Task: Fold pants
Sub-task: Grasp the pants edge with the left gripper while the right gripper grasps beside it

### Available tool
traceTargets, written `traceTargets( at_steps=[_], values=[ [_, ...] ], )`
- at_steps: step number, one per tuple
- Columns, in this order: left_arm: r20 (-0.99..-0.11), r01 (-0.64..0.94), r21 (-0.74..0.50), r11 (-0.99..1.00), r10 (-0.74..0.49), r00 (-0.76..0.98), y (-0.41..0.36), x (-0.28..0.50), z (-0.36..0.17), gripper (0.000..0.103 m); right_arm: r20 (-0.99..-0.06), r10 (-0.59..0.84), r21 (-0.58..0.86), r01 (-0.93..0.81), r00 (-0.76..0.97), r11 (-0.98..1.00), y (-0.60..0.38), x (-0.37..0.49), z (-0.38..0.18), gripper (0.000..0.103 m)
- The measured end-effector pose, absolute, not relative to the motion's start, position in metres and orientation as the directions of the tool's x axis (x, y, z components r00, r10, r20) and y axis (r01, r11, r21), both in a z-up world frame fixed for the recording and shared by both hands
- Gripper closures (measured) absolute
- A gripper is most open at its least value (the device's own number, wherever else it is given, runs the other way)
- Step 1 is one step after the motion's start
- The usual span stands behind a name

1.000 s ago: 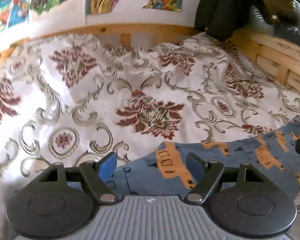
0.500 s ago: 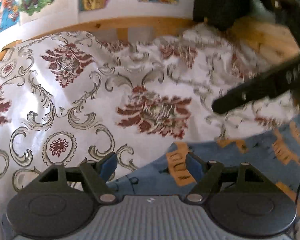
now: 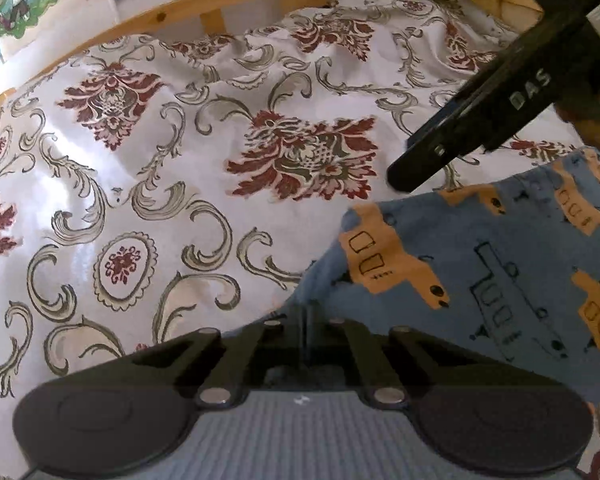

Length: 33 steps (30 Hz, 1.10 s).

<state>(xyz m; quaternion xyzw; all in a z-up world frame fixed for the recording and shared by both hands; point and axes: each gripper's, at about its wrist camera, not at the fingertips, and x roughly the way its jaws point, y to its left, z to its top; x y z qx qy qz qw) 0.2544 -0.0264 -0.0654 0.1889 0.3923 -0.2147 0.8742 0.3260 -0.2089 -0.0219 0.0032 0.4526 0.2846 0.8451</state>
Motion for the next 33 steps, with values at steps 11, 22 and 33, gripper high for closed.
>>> traceTargets(
  at_steps=[11,22,33],
  values=[
    [-0.747,0.523,0.172,0.835,-0.235,0.622,-0.025,0.247,-0.065,0.102,-0.816,0.52,0.327,-0.539,0.254,0.776,-0.177,0.356,-0.04,0.051],
    [-0.757,0.539,-0.032,0.842,-0.373,0.537,0.017,0.232,-0.055,0.094,-0.81,0.498,0.307,-0.498,0.311,0.811,-0.171,0.35,-0.031,0.098],
    [-0.825,0.472,-0.089,0.877,-0.331,0.459,0.052,0.241,-0.067,0.09,-0.826,0.348,0.118,-0.469,0.443,0.875,-0.162,0.363,-0.054,0.103]
  ],
)
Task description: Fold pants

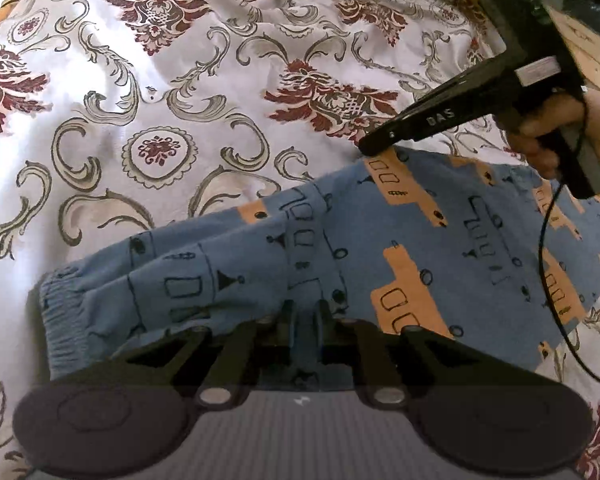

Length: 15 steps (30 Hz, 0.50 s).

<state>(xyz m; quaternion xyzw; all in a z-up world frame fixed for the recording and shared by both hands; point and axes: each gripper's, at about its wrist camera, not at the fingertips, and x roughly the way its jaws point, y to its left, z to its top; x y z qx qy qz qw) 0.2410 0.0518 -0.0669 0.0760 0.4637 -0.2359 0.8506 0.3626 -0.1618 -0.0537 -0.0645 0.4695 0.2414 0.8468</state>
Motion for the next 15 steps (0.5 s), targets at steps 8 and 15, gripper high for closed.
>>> traceTargets(
  at_steps=[8,15],
  values=[
    [-0.807,0.468,-0.147,0.872,-0.379,0.453,0.054,0.24,-0.059,0.06,-0.796,0.387,0.224,-0.367,0.466,0.903,-0.21,0.3,-0.009,0.072],
    [-0.823,0.498,-0.007,0.867,-0.288,0.49,0.038,0.226,-0.065,0.053,-0.796,0.345,0.293,-0.182,0.498,0.939,-0.269,0.21,-0.058,0.084]
  ],
)
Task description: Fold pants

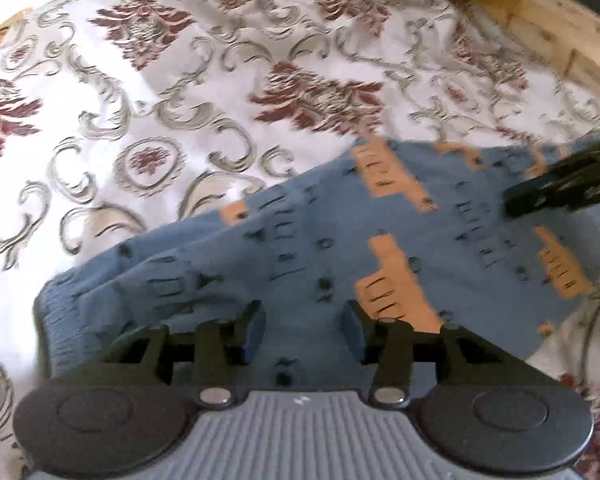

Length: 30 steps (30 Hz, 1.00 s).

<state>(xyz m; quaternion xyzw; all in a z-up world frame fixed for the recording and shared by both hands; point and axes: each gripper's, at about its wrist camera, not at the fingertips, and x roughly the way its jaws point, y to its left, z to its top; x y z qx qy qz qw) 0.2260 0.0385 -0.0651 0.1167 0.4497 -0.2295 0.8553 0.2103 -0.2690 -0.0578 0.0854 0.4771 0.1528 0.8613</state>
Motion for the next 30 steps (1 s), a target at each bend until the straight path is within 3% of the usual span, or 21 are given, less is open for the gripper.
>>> traceTargets(
  at_steps=[2,4,7,9,10,12,14,16,17,20,21,23,26,30],
  values=[
    [-0.822,0.483,0.001,0.876,-0.274,0.499,0.044,0.226,-0.063,0.053,-0.775,0.322,0.331,-0.085,0.544,0.94,-0.304,0.198,-0.055,0.083],
    [-0.821,0.469,0.042,0.882,-0.237,0.52,0.048,0.225,-0.062,0.052,-0.771,0.267,0.3,-0.04,0.578,0.953,-0.34,0.183,-0.045,0.062],
    [-0.822,0.452,0.053,0.891,-0.218,0.526,0.056,0.229,-0.063,0.051,-0.793,0.158,0.199,0.005,0.589,0.98,-0.392,0.17,-0.03,0.048],
    [-0.824,0.437,0.037,0.899,-0.221,0.522,0.059,0.23,-0.062,0.051,-0.797,0.063,0.138,0.079,0.6,0.987,-0.435,0.16,-0.022,0.049],
    [-0.824,0.434,0.04,0.9,-0.216,0.524,0.059,0.229,-0.062,0.051,-0.793,0.042,0.147,0.124,0.608,0.981,-0.459,0.153,-0.018,0.062],
    [-0.825,0.425,0.069,0.903,-0.188,0.534,0.054,0.225,-0.061,0.049,-0.773,0.093,0.262,0.181,0.628,0.948,-0.498,0.137,-0.012,0.079],
    [-0.828,0.413,0.097,0.905,-0.157,0.539,0.046,0.22,-0.058,0.041,-0.735,0.104,0.318,0.205,0.67,0.926,-0.511,0.117,-0.002,0.069],
    [-0.83,0.404,0.091,0.91,-0.155,0.536,0.037,0.214,-0.05,0.034,-0.695,0.125,0.359,0.191,0.708,0.913,-0.51,0.1,0.011,0.028],
    [-0.826,0.404,0.075,0.912,-0.17,0.537,0.031,0.21,-0.045,0.031,-0.688,0.135,0.372,0.187,0.713,0.909,-0.506,0.092,0.017,0.022],
    [-0.801,0.415,0.033,0.909,-0.224,0.555,0.002,0.195,-0.024,0.017,-0.647,0.163,0.425,0.174,0.745,0.888,-0.493,0.07,0.03,0.015],
    [-0.786,0.42,0.025,0.907,-0.242,0.569,-0.013,0.19,-0.015,0.014,-0.649,0.153,0.44,0.204,0.745,0.875,-0.488,0.068,0.034,0.008],
    [-0.757,0.452,-0.002,0.892,-0.297,0.582,-0.049,0.182,0.001,0.006,-0.641,0.101,0.495,0.309,0.761,0.812,-0.483,0.045,0.038,0.004],
    [-0.744,0.5,-0.055,0.864,-0.369,0.557,-0.108,0.185,0.024,0.005,-0.612,0.017,0.631,0.475,0.791,0.613,-0.478,0.009,0.025,0.002],
    [-0.764,0.553,-0.124,0.824,-0.435,0.476,-0.197,0.197,0.063,0.005,-0.567,-0.035,0.759,0.539,0.823,0.365,-0.465,-0.024,-0.004,0.006]
  ],
)
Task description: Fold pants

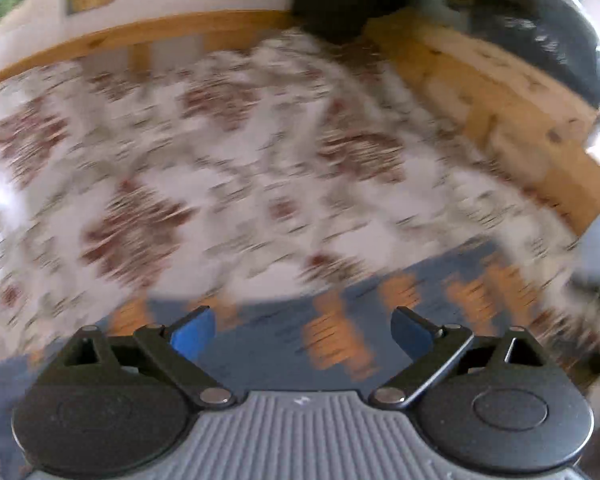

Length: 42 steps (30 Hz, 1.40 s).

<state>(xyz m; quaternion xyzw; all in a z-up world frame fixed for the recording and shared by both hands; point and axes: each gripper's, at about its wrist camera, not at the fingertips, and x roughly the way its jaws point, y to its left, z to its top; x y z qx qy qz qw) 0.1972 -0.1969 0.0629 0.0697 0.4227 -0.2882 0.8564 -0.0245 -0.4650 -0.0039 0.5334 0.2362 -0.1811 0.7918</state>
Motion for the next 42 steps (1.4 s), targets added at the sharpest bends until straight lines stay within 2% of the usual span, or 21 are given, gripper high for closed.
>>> traceTargets(
  at_steps=[2,5,8,11,13,17,19,25,29,36,39,40,42],
  values=[
    [-0.761,0.61,-0.12,0.783,-0.467,0.45,-0.237,0.199,0.081,0.005,-0.576,-0.084,0.718,0.552,0.813,0.424,-0.455,-0.024,0.001,0.007],
    [-0.751,0.714,-0.133,0.687,-0.541,0.38,-0.293,0.2,0.102,0.005,-0.541,-0.214,0.646,0.564,0.814,0.515,-0.442,-0.024,0.008,0.007],
    [-0.763,0.805,-0.159,0.571,-0.589,0.267,-0.34,0.201,0.104,0.005,-0.566,-0.263,0.584,0.606,0.781,0.541,-0.436,-0.017,-0.001,0.018],
    [-0.806,0.849,-0.201,0.489,-0.575,0.14,-0.381,0.21,0.088,0.005,-0.591,-0.306,0.524,0.644,0.746,0.558,-0.427,-0.003,-0.009,0.028],
    [-0.836,0.847,-0.228,0.479,-0.543,0.082,-0.402,0.216,0.074,0.006,-0.609,-0.349,0.475,0.679,0.713,0.559,-0.423,0.003,-0.014,0.038],
    [-0.867,0.839,-0.233,0.492,-0.496,0.049,-0.43,0.222,0.047,0.013,-0.627,-0.376,0.452,0.712,0.682,0.538,-0.423,0.009,-0.023,0.05],
    [-0.879,0.83,-0.234,0.506,-0.474,0.042,-0.438,0.224,0.034,0.015,-0.632,-0.373,0.438,0.71,0.68,0.552,-0.422,0.014,-0.027,0.061],
    [-0.902,0.804,-0.259,0.535,-0.431,-0.003,-0.448,0.227,0.011,0.022,-0.64,-0.349,0.468,0.707,0.685,0.53,-0.429,0.016,-0.034,0.064],
    [-0.93,0.774,-0.256,0.58,-0.366,-0.034,-0.458,0.225,0.003,0.032,-0.635,-0.33,0.508,0.699,0.698,0.503,-0.438,0.014,-0.037,0.064],
    [-0.942,0.741,-0.261,0.619,-0.331,-0.056,-0.472,0.227,-0.003,0.033,-0.619,-0.336,0.544,0.696,0.71,0.469,-0.449,0.01,-0.038,0.07],
    [-0.946,0.726,-0.255,0.638,-0.32,-0.05,-0.475,0.228,-0.007,0.034,-0.62,-0.333,0.541,0.695,0.71,0.473,-0.452,0.012,-0.039,0.076],
    [-0.947,0.721,-0.255,0.644,-0.318,-0.051,-0.475,0.229,-0.008,0.034,-0.622,-0.334,0.536,0.697,0.708,0.477,-0.452,0.012,-0.039,0.083],
    [-0.947,0.715,-0.254,0.652,-0.319,-0.046,-0.474,0.228,-0.008,0.034,-0.622,-0.334,0.532,0.695,0.708,0.483,-0.451,0.012,-0.038,0.089]
  ],
)
